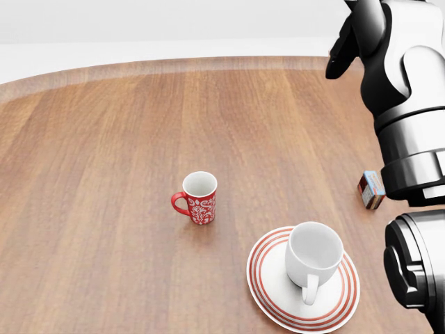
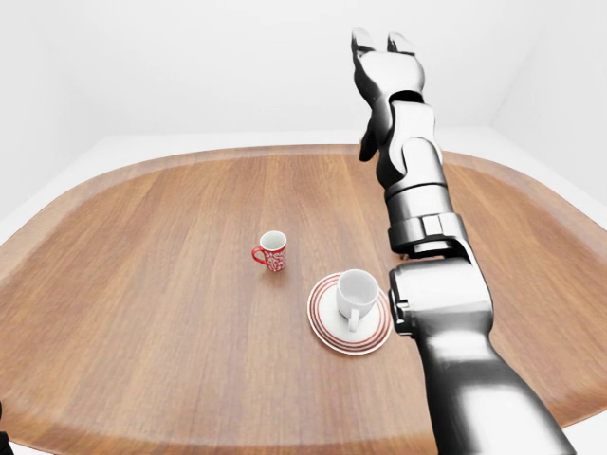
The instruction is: Put the white mug on the plate.
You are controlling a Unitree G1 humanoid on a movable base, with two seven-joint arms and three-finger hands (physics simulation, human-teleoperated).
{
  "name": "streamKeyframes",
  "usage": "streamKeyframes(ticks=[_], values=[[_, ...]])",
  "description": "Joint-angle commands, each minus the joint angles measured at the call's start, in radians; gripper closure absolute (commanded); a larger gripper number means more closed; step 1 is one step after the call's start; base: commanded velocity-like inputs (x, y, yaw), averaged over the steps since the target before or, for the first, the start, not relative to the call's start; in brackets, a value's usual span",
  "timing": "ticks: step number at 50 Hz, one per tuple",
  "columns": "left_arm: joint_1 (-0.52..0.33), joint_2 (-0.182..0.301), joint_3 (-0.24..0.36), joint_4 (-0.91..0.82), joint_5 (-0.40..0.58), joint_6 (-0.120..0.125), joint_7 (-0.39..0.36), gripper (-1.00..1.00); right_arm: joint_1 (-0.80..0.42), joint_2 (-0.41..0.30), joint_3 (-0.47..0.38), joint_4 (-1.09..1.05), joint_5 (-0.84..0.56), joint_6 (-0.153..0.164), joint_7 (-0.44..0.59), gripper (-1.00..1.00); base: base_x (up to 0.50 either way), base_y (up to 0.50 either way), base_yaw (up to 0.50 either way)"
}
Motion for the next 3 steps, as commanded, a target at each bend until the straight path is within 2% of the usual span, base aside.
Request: streamKeyframes(ticks=[1,3], values=[[0.004,-0.003,0.001,-0.001,-0.001,0.0,-0.004,-1.0,0.004,-0.014,-0.056,-0.361,0.072,0.0,-0.06,-1.0,0.0,0.0,0.0],[0.004,-0.002,0.002,-0.002,-0.001,0.0,-0.003,-1.0,0.01,-0.013,-0.067,-0.408,0.101,0.0,-0.085,-1.0,0.0,0.0,0.0]])
